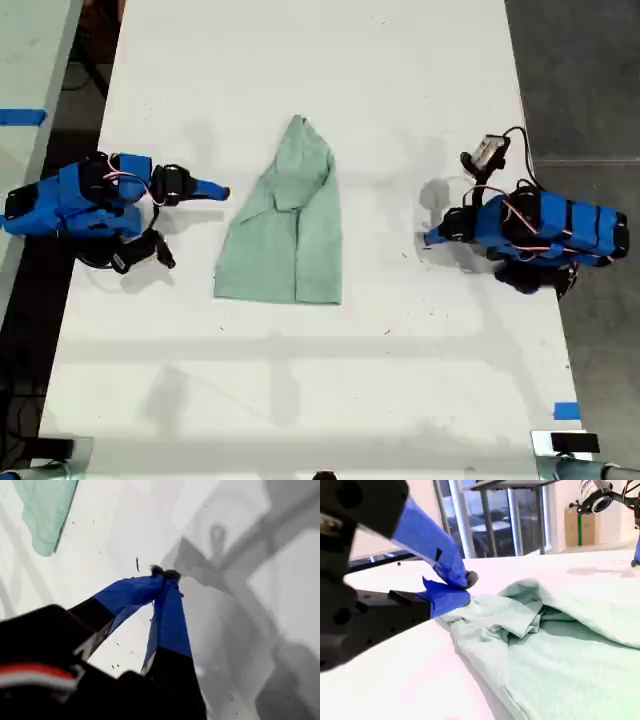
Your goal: Fold t shirt
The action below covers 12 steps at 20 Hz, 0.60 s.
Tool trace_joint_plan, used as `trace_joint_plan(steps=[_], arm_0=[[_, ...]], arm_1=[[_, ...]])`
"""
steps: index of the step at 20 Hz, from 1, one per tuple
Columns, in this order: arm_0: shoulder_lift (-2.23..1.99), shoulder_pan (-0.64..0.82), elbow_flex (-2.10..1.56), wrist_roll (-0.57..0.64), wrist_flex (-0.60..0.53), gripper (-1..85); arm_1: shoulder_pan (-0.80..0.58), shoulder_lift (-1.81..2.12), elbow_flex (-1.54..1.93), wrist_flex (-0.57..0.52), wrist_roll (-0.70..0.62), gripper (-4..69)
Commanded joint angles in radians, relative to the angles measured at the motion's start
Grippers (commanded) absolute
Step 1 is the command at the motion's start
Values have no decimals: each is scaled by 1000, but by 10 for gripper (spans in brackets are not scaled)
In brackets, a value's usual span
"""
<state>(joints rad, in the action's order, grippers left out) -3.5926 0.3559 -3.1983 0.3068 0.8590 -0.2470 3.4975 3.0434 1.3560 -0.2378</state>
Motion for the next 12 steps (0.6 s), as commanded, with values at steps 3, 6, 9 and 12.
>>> trace_joint_plan(steps=[3, 6, 9, 12], arm_0=[[-8, 6, -11, -17, -2, -1], [-8, 0, -11, -14, -5, -1], [158, 23, 32, -64, -41, -1], [979, -48, 506, -80, 34, -1]], arm_1=[[-11, 14, 37, 5, 11, -12], [-11, 14, 37, 5, 11, -12], [-11, 14, 37, 5, 11, -12], [-14, 14, 38, 5, 12, -12]])
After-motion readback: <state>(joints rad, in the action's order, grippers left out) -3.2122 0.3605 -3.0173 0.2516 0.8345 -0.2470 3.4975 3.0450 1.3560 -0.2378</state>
